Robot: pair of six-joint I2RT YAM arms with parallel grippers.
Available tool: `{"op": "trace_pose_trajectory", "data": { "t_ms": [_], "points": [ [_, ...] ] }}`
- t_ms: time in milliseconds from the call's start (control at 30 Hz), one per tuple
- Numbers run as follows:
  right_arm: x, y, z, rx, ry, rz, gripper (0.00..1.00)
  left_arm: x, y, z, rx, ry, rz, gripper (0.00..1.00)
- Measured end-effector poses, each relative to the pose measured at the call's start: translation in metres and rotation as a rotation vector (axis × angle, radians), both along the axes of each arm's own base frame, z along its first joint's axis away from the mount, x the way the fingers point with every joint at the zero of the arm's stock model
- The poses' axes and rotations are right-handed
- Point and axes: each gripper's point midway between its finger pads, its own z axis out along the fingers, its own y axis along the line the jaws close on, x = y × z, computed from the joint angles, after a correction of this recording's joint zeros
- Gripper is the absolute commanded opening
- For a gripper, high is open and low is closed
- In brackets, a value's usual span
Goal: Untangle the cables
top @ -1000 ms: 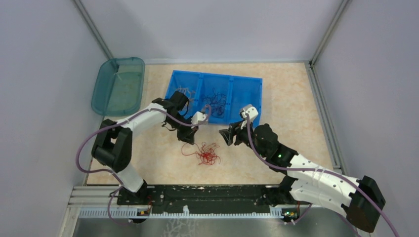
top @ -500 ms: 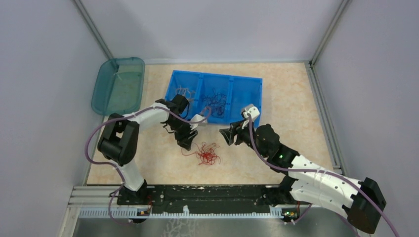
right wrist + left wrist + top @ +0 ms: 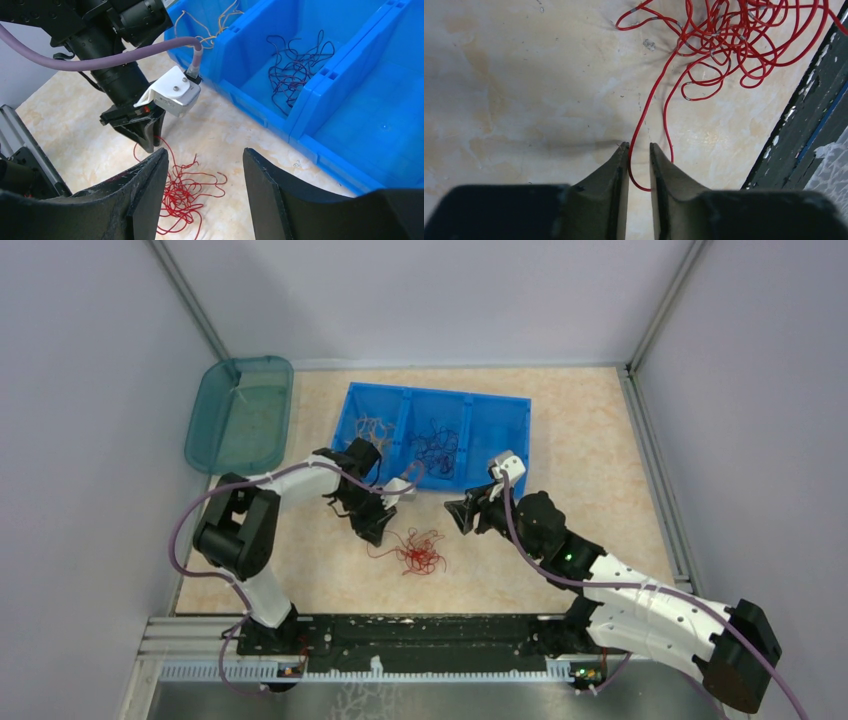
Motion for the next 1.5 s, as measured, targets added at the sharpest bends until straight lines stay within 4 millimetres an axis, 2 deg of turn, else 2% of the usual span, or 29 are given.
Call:
{"op": "trace_pose_trajectory", "data": {
  "t_ms": [133,300,467,533,767,1000,1267,1500],
  "points": [
    [0.0,0.0,0.0,0.0,0.0,0.0,0.57,-0.001,-0.002,0.001,-0.001,0.002,0.01,0.0],
    [0.0,0.001,0.001,0.003,-0.002,0.003,0.61,0.003,-0.01,0.021,-0.024,-0.034,0.01,0.0],
    [-0.003,0.009,0.01,0.036,-0.029,0.046,0.65,0.012,-0.029,0.069,-0.08,-0.127,-0.012,0.0],
    [-0.003,0.015,0.014,0.05,-0.043,0.073,0.66,0.012,-0.04,0.097,-0.114,-0.176,-0.037,0.0],
    [-0.007,0.043,0.015,0.07,-0.085,0.165,0.68,0.003,-0.065,0.176,-0.239,-0.228,-0.049,0.0],
    [-0.012,0.069,0.007,0.03,-0.13,0.203,0.67,-0.013,-0.077,0.222,-0.349,-0.172,-0.038,0.0],
    [0.016,0.07,0.012,0.038,-0.19,0.068,0.63,-0.038,-0.078,0.248,-0.413,-0.086,-0.076,0.0],
    [0.032,0.075,0.01,0.043,-0.205,0.001,0.62,-0.049,-0.082,0.306,-0.525,-0.125,-0.139,0.0]
  ]
}}
